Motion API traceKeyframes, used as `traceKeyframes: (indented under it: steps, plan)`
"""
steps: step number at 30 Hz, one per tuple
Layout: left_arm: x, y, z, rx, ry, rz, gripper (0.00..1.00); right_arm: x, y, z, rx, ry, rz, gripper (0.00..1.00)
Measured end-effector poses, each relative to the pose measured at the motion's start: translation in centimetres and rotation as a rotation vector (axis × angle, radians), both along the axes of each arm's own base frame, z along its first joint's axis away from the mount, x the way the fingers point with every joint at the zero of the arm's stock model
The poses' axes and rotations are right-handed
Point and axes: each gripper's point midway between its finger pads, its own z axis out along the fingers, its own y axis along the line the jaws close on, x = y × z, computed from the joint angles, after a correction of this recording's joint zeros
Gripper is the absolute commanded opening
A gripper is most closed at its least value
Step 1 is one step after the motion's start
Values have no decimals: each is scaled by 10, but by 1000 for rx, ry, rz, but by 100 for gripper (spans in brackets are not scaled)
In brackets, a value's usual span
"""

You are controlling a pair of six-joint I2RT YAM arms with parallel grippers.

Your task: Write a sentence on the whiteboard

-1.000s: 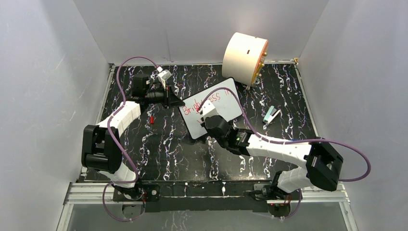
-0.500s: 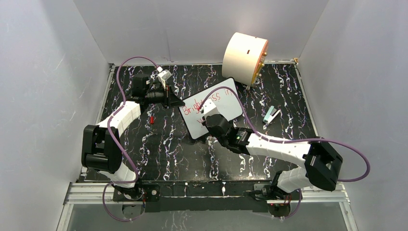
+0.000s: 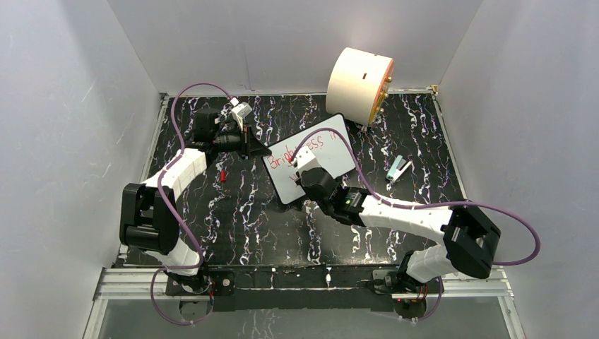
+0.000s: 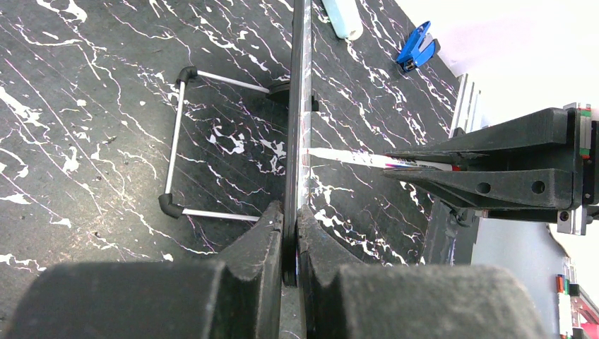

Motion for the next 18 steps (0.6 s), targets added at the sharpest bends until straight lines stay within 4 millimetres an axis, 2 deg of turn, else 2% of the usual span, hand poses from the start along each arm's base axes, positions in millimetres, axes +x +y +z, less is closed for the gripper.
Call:
traceKeyframes:
  steps: [18]
  plan:
    - [0, 0, 0, 0, 0, 0, 0, -4, -1, -5, -3, 26, 4, 0]
